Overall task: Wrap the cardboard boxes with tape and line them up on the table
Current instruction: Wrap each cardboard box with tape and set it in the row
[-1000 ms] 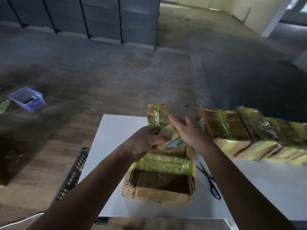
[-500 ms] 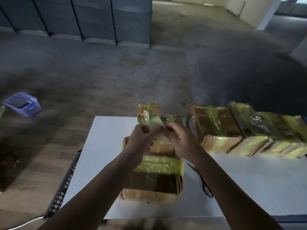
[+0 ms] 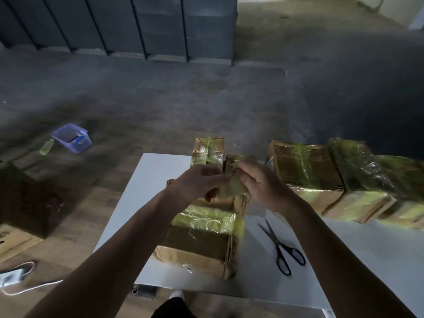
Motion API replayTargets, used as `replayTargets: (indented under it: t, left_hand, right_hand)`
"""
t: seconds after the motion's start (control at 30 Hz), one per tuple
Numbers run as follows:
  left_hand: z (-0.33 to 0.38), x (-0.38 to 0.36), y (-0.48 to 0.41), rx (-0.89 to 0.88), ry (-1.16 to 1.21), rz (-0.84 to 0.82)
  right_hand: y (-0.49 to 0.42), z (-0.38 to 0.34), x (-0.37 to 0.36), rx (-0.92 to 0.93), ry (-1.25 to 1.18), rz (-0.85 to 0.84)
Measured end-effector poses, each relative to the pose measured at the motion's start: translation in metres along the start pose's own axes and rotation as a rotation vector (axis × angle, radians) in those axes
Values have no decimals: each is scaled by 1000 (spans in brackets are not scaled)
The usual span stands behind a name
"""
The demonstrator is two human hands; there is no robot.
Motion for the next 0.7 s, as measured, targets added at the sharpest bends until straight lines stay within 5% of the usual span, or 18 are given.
replayTargets:
  t: [0.7]
  left_hand:
    - [-6, 8, -21, -74, -5, 80]
  right_hand:
    - [-20, 12, 4, -55, -29, -24]
Point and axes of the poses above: each hand's wrist, its own y-axis away from the middle knuckle, its own x-axis out of the back of the hand, z = x × y, the point moved 2 cm from there along -y, towards the middle knuckle, and after that the axes turned 13 degrees about -y, right-handed, at the moved point
